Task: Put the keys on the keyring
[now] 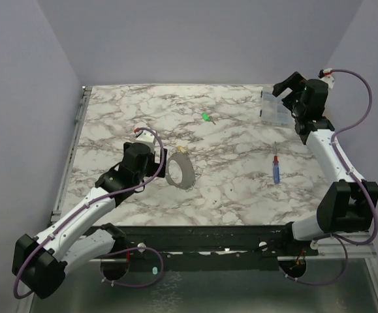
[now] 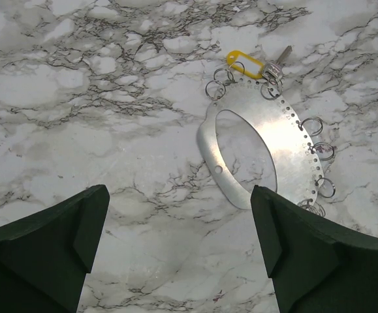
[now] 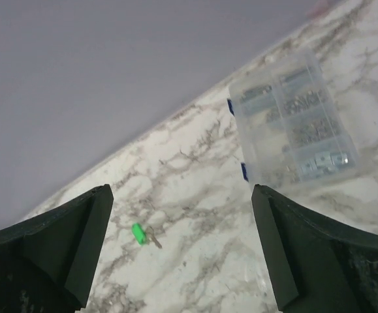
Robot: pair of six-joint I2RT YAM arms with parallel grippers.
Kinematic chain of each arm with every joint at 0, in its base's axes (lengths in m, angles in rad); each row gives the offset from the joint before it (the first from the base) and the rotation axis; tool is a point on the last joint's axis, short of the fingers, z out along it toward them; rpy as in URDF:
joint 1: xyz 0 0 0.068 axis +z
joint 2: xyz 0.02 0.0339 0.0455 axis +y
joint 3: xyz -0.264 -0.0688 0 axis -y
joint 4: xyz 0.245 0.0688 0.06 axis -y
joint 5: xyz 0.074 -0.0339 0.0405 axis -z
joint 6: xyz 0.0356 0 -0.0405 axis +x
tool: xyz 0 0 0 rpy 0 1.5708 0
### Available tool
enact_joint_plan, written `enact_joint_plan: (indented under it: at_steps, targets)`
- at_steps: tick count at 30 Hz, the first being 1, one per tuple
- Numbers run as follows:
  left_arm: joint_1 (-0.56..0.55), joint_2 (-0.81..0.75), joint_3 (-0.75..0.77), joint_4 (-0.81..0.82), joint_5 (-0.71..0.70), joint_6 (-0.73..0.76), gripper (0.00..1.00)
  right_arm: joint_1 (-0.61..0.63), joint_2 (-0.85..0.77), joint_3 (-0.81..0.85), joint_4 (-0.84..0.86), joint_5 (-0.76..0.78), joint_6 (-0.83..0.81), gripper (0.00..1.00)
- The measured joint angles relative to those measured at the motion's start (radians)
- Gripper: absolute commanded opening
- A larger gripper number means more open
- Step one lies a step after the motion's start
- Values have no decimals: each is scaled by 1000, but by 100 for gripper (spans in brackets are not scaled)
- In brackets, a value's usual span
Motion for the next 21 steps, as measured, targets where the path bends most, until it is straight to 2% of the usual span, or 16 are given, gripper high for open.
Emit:
enact_joint_plan:
  at_steps: [10, 16, 21]
  targets:
    - [0, -7, 0, 0, 1, 0, 99, 92, -56, -69, -286, 55, -9, 100]
    - [0, -16, 0, 0, 8, -2, 99, 97, -209, -254, -311, 44, -72, 100]
    - [0, -16, 0, 0, 7, -4, 99, 113, -182, -255, -326, -16, -135, 99]
